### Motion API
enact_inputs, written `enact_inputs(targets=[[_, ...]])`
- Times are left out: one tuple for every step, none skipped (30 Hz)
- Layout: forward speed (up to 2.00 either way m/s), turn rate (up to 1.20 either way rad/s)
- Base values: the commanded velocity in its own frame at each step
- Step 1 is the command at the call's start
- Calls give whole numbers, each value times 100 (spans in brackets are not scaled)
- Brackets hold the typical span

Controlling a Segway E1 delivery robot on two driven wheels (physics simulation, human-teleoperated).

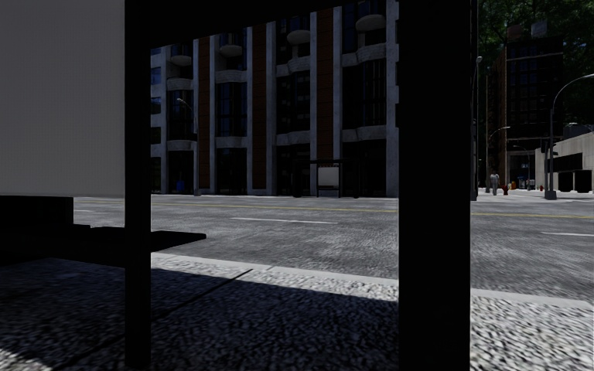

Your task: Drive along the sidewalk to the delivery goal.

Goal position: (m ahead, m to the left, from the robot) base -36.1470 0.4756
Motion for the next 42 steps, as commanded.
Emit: enact_inputs(targets=[[0,0],[0,0],[0,0],[0,0],[0,0],[0,0],[0,0],[0,0],[0,0],[0,0],[0,0],[0,0],[0,0],[0,0],[0,0],[0,0],[0,0],[0,0],[0,0],[0,0],[0,0],[0,0],[0,0],[0,0],[0,0],[0,0],[0,0],[0,0],[0,0],[0,0],[0,2],[0,5],[0,13],[0,25],[0,25],[0,32],[0,37],[0,44],[0,47],[0,47],[0,47],[0,48]])
